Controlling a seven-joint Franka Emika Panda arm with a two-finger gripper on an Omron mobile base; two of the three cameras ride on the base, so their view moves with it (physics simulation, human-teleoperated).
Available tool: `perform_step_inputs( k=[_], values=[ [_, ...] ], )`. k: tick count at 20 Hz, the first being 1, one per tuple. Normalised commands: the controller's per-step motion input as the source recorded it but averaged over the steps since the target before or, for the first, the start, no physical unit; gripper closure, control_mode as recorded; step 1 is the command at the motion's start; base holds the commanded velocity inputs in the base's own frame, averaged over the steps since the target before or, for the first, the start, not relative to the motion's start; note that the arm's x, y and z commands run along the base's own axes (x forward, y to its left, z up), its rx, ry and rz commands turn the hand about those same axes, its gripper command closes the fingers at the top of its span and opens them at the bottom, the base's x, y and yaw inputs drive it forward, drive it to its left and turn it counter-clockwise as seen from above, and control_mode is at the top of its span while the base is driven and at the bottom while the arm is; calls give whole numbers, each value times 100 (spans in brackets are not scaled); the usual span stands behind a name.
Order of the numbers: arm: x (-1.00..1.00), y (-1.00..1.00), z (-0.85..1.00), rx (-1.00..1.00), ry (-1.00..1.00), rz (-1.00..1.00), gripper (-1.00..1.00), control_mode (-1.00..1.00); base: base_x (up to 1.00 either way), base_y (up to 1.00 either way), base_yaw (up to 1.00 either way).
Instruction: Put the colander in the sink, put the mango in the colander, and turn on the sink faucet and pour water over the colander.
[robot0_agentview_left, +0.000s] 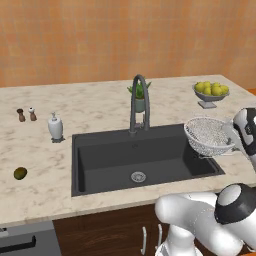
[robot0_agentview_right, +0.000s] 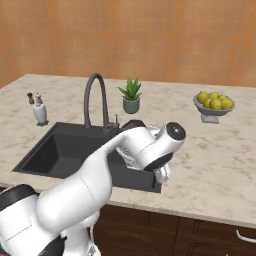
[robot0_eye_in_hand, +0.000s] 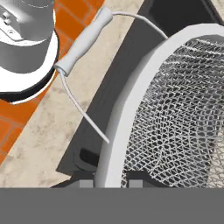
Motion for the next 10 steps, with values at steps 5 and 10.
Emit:
perform_step_inputs(
  k=[5,10],
  values=[
    [33,49,0,0,-1,32,100,-100,0,0,0],
    [61,39,-10,5,2,18,100,-100,0,0,0]
  ],
)
